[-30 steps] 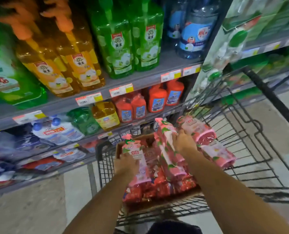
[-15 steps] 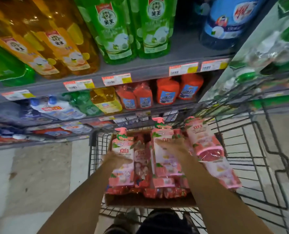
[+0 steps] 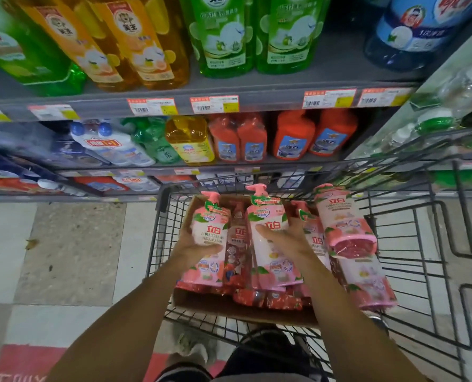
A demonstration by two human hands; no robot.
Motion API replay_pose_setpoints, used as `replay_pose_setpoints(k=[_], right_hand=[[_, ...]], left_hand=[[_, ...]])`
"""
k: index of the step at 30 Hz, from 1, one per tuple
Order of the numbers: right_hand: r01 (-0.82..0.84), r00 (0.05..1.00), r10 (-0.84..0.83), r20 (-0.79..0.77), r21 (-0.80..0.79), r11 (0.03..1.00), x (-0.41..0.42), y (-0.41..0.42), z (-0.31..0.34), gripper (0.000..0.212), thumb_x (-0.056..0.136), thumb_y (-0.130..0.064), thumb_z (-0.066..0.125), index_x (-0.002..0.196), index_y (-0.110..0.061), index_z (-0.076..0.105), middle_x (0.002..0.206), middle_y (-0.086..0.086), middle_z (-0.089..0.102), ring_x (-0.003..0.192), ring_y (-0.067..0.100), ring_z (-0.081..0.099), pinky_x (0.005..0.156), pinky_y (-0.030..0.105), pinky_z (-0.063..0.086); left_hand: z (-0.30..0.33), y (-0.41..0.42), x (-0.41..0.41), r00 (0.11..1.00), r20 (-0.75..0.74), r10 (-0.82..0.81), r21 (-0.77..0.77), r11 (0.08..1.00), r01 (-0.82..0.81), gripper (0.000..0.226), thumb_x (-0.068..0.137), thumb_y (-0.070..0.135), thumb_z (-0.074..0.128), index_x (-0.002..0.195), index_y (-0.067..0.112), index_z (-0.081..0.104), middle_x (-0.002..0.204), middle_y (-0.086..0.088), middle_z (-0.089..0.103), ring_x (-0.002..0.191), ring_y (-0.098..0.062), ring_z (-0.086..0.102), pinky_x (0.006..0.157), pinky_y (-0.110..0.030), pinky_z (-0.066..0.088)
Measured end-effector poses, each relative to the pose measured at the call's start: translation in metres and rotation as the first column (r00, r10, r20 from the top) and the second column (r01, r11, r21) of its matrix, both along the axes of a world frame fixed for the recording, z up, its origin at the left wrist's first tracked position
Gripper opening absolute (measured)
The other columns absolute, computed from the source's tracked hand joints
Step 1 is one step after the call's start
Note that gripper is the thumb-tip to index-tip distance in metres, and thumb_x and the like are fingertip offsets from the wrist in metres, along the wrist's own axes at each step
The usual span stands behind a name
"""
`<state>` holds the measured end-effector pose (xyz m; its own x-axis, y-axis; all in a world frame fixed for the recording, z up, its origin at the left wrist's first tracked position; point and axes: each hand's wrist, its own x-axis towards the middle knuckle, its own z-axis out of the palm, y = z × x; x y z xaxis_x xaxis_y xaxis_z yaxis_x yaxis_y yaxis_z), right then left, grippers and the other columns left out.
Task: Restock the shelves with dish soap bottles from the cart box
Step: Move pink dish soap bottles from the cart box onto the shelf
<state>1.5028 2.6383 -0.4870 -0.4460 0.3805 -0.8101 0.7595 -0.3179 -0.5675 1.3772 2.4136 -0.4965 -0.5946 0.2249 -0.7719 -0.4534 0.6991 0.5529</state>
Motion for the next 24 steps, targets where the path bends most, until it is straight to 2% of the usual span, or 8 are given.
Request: replay_pose_setpoints(k=[4, 7, 10, 12, 14, 17, 20, 24], right_hand=[[-0.004, 0.999, 0.005, -0.054, 0.024, 1.000, 0.005, -0.028, 0.026, 0.079, 0.062, -0.041, 0.094, 0.124, -0.029, 0.046, 0.101, -0.011, 0.071, 0.087, 0.012, 0.073, 0.069, 0.040, 0.063], [-0.046, 0.991, 0.050, -0.125, 0.028, 0.999, 0.002, -0.055, 0.049, 0.059, 0.071, -0.029, 0.090, 0.113, -0.038, 0.051, 0.094, -0.012, 0.072, 0.083, 0.012, 0.074, 0.055, 0.032, 0.059], [-0.058, 0.980, 0.065, -0.187, 0.044, 0.997, -0.009, -0.090, 0.071, 0.045, 0.075, -0.027, 0.088, 0.109, -0.030, 0.059, 0.091, -0.008, 0.075, 0.079, 0.012, 0.074, 0.056, 0.034, 0.061], [-0.028, 0.974, 0.043, -0.223, 0.069, 0.997, -0.019, -0.120, 0.084, 0.032, 0.077, -0.023, 0.086, 0.097, -0.024, 0.061, 0.090, -0.004, 0.075, 0.072, 0.011, 0.073, 0.052, 0.030, 0.059], [0.004, 0.965, 0.014, -0.262, 0.071, 0.997, -0.030, -0.152, 0.095, 0.038, 0.073, -0.022, 0.089, 0.101, -0.028, 0.064, 0.096, 0.002, 0.078, 0.068, 0.010, 0.074, 0.050, 0.031, 0.059], [-0.031, 0.933, 0.058, -0.354, 0.081, 0.996, -0.043, -0.206, 0.117, 0.046, 0.071, -0.019, 0.090, 0.107, -0.033, 0.065, 0.089, -0.006, 0.078, 0.073, 0.012, 0.076, 0.055, 0.035, 0.061], [-0.085, 0.878, 0.128, -0.462, 0.114, 0.990, -0.060, -0.261, 0.144, 0.043, 0.072, -0.015, 0.089, 0.101, -0.035, 0.065, 0.076, -0.015, 0.076, 0.068, 0.005, 0.074, 0.051, 0.023, 0.057], [-0.157, 0.802, 0.209, -0.559, 0.140, 0.978, -0.085, -0.340, 0.171, 0.053, 0.070, -0.010, 0.089, 0.117, -0.022, 0.068, 0.091, -0.007, 0.078, 0.084, 0.014, 0.076, 0.069, 0.030, 0.061]], left_hand=[[0.009, -0.018, 0.023, 0.993, 0.019, 0.117, 0.094, 0.989, -0.118, 0.060, 0.069, 0.010, 0.087, 0.119, 0.015, 0.055, 0.099, -0.003, 0.076, 0.078, -0.012, 0.075, 0.055, -0.021, 0.056], [0.020, -0.038, 0.032, 0.981, 0.031, 0.192, 0.162, 0.967, -0.195, 0.055, 0.068, 0.010, 0.088, 0.111, 0.019, 0.055, 0.098, -0.003, 0.075, 0.080, -0.015, 0.075, 0.063, -0.031, 0.061], [0.035, -0.073, 0.036, 0.958, 0.014, 0.286, 0.231, 0.931, -0.281, 0.065, 0.064, 0.009, 0.091, 0.119, 0.015, 0.056, 0.098, -0.004, 0.076, 0.085, -0.018, 0.075, 0.072, -0.038, 0.062], [0.051, -0.104, 0.037, 0.938, -0.031, 0.344, 0.284, 0.903, -0.322, 0.066, 0.064, 0.014, 0.092, 0.120, 0.015, 0.058, 0.099, -0.004, 0.076, 0.083, -0.019, 0.075, 0.064, -0.037, 0.062], [0.071, -0.137, 0.036, 0.912, -0.062, 0.404, 0.346, 0.866, -0.360, 0.059, 0.068, 0.015, 0.090, 0.118, 0.017, 0.057, 0.100, -0.003, 0.075, 0.080, -0.018, 0.075, 0.055, -0.033, 0.059], [0.099, -0.191, 0.030, 0.880, -0.091, 0.466, 0.417, 0.820, -0.391, 0.061, 0.069, 0.015, 0.089, 0.120, 0.018, 0.057, 0.101, -0.002, 0.075, 0.083, -0.020, 0.075, 0.064, -0.040, 0.062], [0.121, -0.244, 0.022, 0.827, -0.151, 0.542, 0.467, 0.776, -0.424, 0.069, 0.064, 0.018, 0.092, 0.121, 0.025, 0.053, 0.102, 0.000, 0.075, 0.083, -0.021, 0.075, 0.068, -0.046, 0.062], [0.152, -0.311, 0.017, 0.709, -0.237, 0.664, 0.548, 0.694, -0.467, 0.060, 0.069, -0.001, 0.086, 0.114, 0.019, 0.053, 0.096, 0.001, 0.073, 0.072, -0.009, 0.073, 0.054, -0.023, 0.057]])
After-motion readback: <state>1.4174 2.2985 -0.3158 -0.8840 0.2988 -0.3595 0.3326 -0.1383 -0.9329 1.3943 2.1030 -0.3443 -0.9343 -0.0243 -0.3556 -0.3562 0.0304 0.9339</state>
